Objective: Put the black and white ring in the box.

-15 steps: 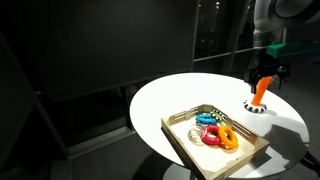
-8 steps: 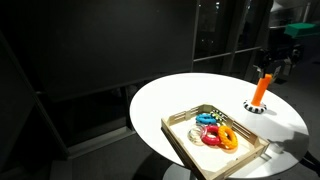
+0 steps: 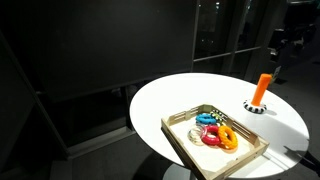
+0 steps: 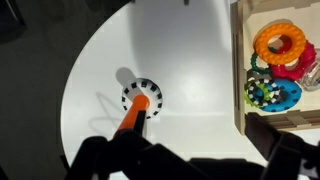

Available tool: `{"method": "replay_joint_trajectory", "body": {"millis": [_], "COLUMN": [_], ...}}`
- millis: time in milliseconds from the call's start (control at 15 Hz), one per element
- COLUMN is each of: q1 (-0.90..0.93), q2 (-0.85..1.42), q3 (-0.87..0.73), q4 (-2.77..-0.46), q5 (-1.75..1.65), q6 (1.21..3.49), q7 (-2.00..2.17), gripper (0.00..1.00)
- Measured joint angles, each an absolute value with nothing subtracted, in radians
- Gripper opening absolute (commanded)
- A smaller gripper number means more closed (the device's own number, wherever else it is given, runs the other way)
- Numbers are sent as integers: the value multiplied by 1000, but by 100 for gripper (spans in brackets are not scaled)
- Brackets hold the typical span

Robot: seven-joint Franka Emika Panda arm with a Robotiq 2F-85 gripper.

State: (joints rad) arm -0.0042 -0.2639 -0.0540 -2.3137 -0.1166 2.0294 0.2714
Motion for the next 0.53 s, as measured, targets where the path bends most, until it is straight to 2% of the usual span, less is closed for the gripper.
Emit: {"method": "replay_joint_trajectory", "body": {"millis": [533], "q1": [-14], "q2": [-316], "q3": [-60], "q4": [-2330], "q5": [-70], "q6": [2029], "q7": [146], "gripper": [100]}}
